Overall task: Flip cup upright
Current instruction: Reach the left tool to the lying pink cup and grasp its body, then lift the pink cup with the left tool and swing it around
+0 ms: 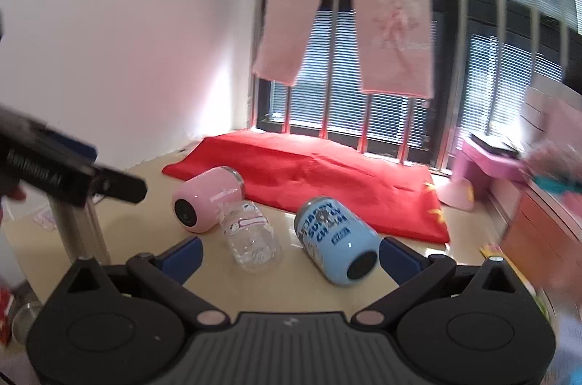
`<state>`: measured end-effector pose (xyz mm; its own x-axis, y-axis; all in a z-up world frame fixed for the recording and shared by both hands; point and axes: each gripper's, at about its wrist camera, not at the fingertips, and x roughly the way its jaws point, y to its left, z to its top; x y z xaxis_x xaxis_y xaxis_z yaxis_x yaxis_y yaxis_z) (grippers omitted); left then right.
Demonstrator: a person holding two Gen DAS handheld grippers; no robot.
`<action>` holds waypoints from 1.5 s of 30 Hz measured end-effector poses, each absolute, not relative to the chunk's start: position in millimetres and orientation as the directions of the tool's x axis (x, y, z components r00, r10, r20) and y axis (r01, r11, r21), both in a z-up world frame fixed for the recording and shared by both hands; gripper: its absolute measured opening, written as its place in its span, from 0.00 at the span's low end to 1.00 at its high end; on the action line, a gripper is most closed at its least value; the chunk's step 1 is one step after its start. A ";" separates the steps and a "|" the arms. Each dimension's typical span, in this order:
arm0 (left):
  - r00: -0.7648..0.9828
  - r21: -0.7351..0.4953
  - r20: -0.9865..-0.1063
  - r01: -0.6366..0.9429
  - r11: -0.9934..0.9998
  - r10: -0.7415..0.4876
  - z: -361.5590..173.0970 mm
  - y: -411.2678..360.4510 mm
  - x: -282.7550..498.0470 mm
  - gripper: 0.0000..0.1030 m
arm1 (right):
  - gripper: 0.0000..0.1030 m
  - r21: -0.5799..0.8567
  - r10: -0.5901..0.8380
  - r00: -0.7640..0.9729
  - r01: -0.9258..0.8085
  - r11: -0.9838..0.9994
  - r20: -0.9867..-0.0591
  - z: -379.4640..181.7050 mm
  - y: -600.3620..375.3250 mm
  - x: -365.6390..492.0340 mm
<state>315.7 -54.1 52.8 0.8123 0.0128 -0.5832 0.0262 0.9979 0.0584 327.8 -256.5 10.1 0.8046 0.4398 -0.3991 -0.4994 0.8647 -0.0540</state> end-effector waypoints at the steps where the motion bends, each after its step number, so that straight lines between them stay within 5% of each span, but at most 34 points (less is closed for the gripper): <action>1: 0.797 0.067 -0.603 0.020 0.998 0.025 55.3 -53.4 327.6 1.00 | 1.00 -0.066 0.447 0.796 -0.514 0.855 -0.408 10.7 -253.0 337.7; 12: 0.586 0.150 -0.799 -0.020 0.988 0.133 59.3 -38.0 458.1 1.00 | 1.00 -0.085 0.527 0.706 -0.632 0.770 -0.473 4.0 -223.1 432.2; 24: 0.320 0.152 -0.933 -0.054 0.987 0.162 4.1 7.5 568.9 1.00 | 1.00 -0.069 0.559 0.639 -0.689 0.721 -0.529 -17.7 -195.7 495.4; 31: 0.247 0.118 -0.961 -0.049 0.992 0.127 -25.4 18.6 595.5 1.00 | 1.00 -0.081 0.567 0.580 -0.737 0.671 -0.585 -22.2 -178.9 518.0; 35: 0.195 0.047 -0.979 -0.069 0.997 0.059 -50.1 27.6 600.4 0.83 | 1.00 -0.061 0.578 0.559 -0.748 0.660 -0.595 -24.4 -174.0 524.2; 45: 0.202 0.055 -0.978 -0.016 0.998 0.058 -52.5 19.6 586.3 0.82 | 1.00 -0.050 0.558 0.572 -0.723 0.689 -0.602 -28.0 -176.7 523.5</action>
<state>586.3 19.6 -52.5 0.2017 0.0575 -0.9778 -0.0163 0.9983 0.0554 523.5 -176.7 -28.0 0.5720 0.5576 -0.6015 -0.7235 0.6886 -0.0497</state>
